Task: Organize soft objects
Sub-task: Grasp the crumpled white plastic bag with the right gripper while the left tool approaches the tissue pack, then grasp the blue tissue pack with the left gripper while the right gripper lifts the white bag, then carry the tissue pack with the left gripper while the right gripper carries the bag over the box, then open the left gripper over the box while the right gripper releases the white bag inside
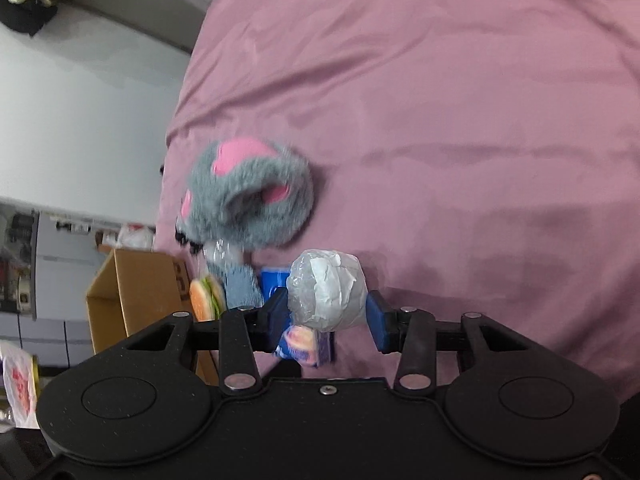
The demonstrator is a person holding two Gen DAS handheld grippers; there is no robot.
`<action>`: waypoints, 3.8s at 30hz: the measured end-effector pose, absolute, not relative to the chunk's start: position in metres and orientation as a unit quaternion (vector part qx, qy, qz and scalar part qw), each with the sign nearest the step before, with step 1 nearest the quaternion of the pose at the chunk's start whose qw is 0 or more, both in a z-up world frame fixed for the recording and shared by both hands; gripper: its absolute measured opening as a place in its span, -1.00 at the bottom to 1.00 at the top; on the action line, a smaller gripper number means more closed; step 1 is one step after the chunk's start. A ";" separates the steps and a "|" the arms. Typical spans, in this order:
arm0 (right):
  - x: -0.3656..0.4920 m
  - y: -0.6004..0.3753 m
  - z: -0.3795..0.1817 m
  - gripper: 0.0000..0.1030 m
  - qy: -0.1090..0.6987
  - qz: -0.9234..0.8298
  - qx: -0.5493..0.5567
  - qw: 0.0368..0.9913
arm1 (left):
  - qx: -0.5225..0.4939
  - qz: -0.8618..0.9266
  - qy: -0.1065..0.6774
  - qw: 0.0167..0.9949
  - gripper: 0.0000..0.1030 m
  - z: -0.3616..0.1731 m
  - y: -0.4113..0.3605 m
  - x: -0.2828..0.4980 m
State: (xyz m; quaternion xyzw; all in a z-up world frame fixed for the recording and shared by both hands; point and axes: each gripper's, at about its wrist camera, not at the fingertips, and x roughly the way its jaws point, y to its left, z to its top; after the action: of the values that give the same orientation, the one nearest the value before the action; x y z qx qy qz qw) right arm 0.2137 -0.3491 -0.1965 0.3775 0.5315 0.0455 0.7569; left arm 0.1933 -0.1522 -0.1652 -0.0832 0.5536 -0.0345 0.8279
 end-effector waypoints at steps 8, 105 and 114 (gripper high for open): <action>0.215 -0.353 -0.197 -0.20 0.513 0.035 0.384 0.767 | -0.026 -0.072 0.542 0.837 0.51 -0.177 -0.167 0.202; 0.263 -0.148 -0.103 -0.19 0.374 0.273 0.191 0.865 | -0.177 0.080 0.409 0.892 0.00 -0.087 0.066 0.233; 0.273 -0.138 -0.115 -0.19 0.391 0.282 0.188 0.856 | -0.188 0.080 0.411 0.889 0.01 -0.098 0.076 0.244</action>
State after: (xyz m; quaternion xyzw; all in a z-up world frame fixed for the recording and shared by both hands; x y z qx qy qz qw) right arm 0.2732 -0.1379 -0.1146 0.1877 0.3913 0.2817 0.8558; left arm 0.2438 0.0763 -0.0976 -0.1877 0.4109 0.0803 0.8885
